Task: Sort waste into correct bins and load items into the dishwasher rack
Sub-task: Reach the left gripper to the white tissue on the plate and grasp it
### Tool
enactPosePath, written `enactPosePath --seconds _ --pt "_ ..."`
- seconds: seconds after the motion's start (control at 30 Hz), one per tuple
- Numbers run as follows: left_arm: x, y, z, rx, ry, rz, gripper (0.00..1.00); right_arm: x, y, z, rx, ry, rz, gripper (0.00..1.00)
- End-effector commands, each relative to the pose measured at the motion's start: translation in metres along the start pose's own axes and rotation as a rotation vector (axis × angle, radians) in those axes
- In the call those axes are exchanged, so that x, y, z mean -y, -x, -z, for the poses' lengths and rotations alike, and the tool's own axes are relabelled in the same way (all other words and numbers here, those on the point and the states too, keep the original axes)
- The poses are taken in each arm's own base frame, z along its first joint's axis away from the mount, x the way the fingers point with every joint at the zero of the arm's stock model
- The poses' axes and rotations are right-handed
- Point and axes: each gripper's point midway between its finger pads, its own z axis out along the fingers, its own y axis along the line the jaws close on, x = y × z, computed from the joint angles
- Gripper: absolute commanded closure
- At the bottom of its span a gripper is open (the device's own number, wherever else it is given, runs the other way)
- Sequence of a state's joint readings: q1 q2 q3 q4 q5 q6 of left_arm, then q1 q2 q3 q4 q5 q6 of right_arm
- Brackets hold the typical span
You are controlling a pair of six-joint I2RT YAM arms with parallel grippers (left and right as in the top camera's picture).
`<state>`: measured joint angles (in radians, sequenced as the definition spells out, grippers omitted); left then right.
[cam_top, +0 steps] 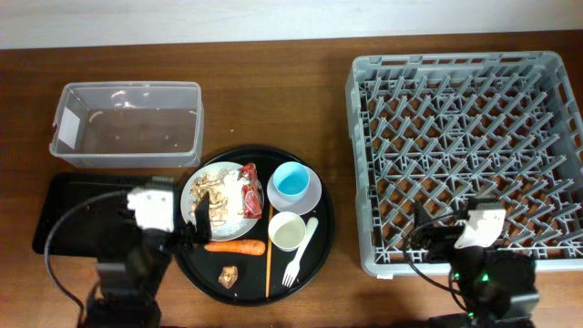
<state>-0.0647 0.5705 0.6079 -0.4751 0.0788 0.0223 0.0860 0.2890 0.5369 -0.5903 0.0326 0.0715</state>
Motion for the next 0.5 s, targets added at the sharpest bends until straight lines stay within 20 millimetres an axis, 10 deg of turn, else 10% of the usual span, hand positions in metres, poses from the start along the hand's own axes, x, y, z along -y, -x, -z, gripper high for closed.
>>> enactPosePath --seconds 0.0,0.47 --pt "0.004 0.028 0.003 -0.061 -0.029 0.014 0.01 -0.002 0.027 0.01 -0.067 0.001 0.001 0.01" --pt "0.027 0.031 -0.01 -0.394 -0.176 0.077 0.01 -0.033 0.028 0.018 -0.498 0.148 -0.02 0.01"
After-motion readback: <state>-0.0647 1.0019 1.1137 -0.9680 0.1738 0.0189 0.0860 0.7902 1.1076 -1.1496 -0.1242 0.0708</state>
